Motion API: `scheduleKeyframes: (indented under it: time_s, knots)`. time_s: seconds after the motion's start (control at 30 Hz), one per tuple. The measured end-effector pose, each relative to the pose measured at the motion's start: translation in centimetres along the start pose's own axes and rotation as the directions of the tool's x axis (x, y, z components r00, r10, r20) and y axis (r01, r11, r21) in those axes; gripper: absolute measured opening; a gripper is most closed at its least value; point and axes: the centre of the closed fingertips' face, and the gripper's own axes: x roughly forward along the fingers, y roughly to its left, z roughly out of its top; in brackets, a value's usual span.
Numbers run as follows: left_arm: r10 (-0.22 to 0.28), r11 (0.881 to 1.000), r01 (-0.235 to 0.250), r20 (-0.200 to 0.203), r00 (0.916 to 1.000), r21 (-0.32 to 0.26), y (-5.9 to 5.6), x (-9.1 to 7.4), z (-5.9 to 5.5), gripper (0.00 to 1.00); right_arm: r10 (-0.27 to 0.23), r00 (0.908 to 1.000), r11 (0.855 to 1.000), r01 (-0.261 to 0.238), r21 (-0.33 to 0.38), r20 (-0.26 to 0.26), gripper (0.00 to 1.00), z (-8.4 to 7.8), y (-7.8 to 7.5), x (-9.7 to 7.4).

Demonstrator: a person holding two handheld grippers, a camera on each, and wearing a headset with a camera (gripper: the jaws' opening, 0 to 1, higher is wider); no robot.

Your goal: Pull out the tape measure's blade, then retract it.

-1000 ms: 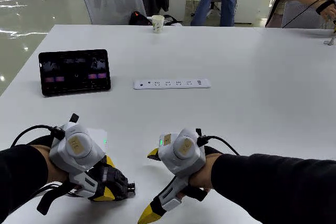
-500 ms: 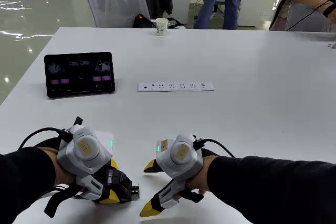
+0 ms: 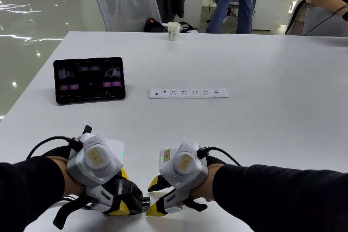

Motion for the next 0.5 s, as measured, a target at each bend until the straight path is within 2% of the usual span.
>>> scheduleKeyframes:
  time_s: [0.1, 0.23, 0.33, 0.5]
  knots:
    - [-0.002, 1.000, 0.002, 0.001, 1.0000, -0.002, 0.0, 0.0, 0.0, 0.33, 0.001, 1.0000, 1.000, -0.001, 0.003, 0.002, 0.26, 0.1, 0.0, 0.2]
    - [-0.007, 1.000, 0.007, 0.006, 1.0000, -0.007, 0.0, 0.0, 0.0, 0.33, -0.010, 0.9999, 1.000, 0.010, -0.016, 0.002, 0.17, 0.3, -0.3, 0.6]
    - [-0.010, 1.000, 0.010, 0.004, 0.9999, -0.009, 0.1, 0.0, 0.0, 0.33, 0.003, 1.0000, 1.000, -0.003, -0.024, -0.001, 0.14, 0.3, 0.0, 0.8]
    - [-0.011, 1.000, 0.011, 0.010, 0.9999, -0.011, 0.1, 0.0, 0.0, 0.33, 0.005, 1.0000, 1.000, -0.005, -0.025, -0.002, 0.13, 0.4, -0.1, 0.9]
